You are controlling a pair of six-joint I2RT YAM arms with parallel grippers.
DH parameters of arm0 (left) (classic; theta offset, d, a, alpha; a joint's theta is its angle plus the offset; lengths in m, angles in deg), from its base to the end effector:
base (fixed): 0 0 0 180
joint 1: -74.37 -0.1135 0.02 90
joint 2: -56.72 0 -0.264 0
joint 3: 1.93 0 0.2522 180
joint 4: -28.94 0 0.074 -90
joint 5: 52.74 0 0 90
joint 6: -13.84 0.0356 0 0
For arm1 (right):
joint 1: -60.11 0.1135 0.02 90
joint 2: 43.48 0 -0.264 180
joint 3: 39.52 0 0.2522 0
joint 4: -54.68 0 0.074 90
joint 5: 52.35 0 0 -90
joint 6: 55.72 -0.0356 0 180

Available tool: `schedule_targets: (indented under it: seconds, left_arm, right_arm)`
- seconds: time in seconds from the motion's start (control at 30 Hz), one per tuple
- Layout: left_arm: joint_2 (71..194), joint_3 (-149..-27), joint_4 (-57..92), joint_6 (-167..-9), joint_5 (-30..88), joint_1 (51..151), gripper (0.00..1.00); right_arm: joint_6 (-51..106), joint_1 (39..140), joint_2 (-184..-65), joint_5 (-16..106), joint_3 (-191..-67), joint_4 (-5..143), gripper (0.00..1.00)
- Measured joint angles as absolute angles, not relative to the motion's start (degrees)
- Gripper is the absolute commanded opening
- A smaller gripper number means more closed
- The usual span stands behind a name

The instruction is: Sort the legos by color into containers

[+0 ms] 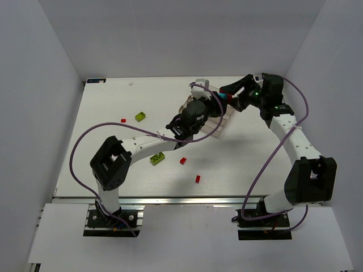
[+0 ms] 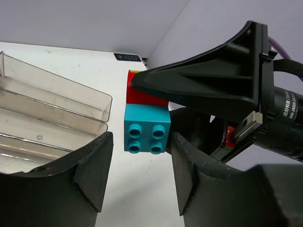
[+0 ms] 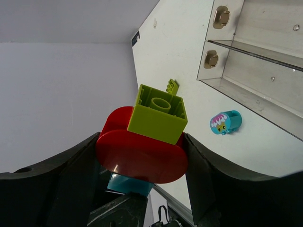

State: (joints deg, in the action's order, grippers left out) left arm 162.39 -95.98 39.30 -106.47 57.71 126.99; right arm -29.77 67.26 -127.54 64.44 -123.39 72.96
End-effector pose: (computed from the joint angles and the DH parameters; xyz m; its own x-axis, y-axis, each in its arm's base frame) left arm 0.2804 -0.3466 0.3145 -0.2803 -0.4121 -0.8670 0.4530 0.7395 -0.4979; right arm 0.3405 0.0589 0.3417 -0.6189 0.7313 -0.2867 0.0484 0.3998 0.9153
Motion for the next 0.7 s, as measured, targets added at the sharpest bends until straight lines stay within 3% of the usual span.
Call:
schedule_targets:
  seconds: [0.2,0.37,0.43,0.63,0.7]
  left_arm:
    - [162.39,-95.85,40.41,-104.61,57.62,126.99,0.43]
    - [162.39,-95.85,40.48,-103.80,57.55,126.99,0.43]
    - [162.39,-95.85,40.50,-103.78,57.53,126.99,0.39]
    - [162.39,-95.83,40.63,-103.56,57.23,126.99,0.00]
    - [162.39,-95.74,40.94,-103.23,56.92,126.99,0.00]
  right_arm:
    - [-29.72,67.31,-127.54,64.44,-122.82,72.81,0.00]
    - [-29.55,67.26,-127.54,64.55,-122.82,72.81,0.00]
    - [-29.55,67.26,-127.54,64.59,-122.82,72.78,0.00]
    - [-29.55,67.24,-127.54,64.61,-122.82,72.74,0.00]
    - [-29.55,67.22,-127.54,64.64,-122.82,72.61,0.00]
